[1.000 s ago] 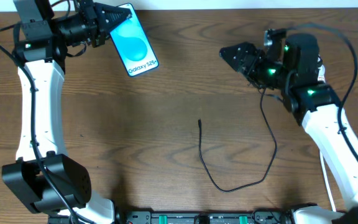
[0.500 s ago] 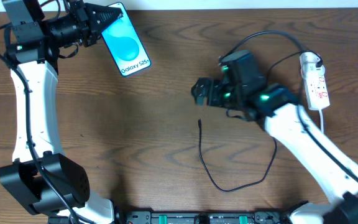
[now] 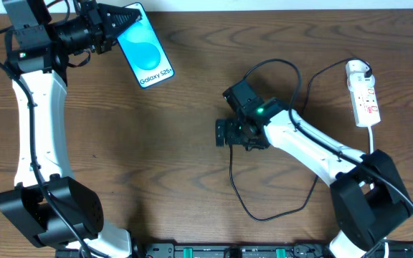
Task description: Plug charger to phone and switch on socket
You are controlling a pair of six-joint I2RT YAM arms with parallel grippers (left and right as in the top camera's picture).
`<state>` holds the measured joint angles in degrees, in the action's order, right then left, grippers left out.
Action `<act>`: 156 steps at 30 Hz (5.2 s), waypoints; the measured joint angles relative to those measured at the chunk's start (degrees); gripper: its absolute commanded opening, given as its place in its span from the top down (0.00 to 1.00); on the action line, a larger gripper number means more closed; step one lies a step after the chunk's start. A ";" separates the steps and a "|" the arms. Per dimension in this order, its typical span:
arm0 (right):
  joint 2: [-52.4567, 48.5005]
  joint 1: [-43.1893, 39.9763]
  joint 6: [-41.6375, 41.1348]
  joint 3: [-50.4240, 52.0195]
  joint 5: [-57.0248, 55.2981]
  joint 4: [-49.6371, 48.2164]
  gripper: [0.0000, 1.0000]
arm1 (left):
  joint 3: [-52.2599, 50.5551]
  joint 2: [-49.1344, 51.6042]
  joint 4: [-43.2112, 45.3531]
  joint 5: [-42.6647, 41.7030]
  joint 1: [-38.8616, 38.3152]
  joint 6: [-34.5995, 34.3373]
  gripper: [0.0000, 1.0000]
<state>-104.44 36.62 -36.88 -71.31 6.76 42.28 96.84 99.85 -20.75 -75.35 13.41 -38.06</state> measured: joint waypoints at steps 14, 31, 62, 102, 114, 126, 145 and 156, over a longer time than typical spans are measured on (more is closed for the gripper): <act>-2.23 2.67 -4.39 0.00 -2.51 1.73 0.09 | 0.00 0.00 0.00 0.00 0.00 0.46 0.92; -10.73 4.94 -6.38 -7.52 -5.55 8.09 0.18 | 0.00 0.00 0.00 -0.02 0.00 0.46 0.93; -13.05 5.07 -7.34 -8.17 -7.30 6.08 0.98 | 0.00 0.02 0.00 -0.02 0.00 0.59 0.93; -14.03 -4.26 -5.70 -8.79 72.76 -70.12 0.99 | -0.02 0.02 30.80 -5.11 1.73 -17.29 0.93; -14.05 -6.12 -32.98 -8.83 72.87 -106.81 0.99 | -0.02 0.02 40.09 -0.85 2.67 -25.51 0.93; -14.08 -6.78 -43.19 -8.83 71.84 -115.67 0.99 | -0.02 0.02 40.02 -0.76 1.09 -26.45 0.93; -14.08 -6.78 -45.18 -8.83 71.84 -127.23 0.99 | -0.63 0.02 36.24 -1.03 0.02 -26.03 0.93; -14.08 -7.10 -45.20 -8.83 71.76 -125.04 0.99 | -2.49 0.11 35.74 -1.18 -2.29 -24.83 0.93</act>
<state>-118.52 29.52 -82.08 -80.14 78.52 -82.76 94.35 99.96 14.98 -76.53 11.11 -62.89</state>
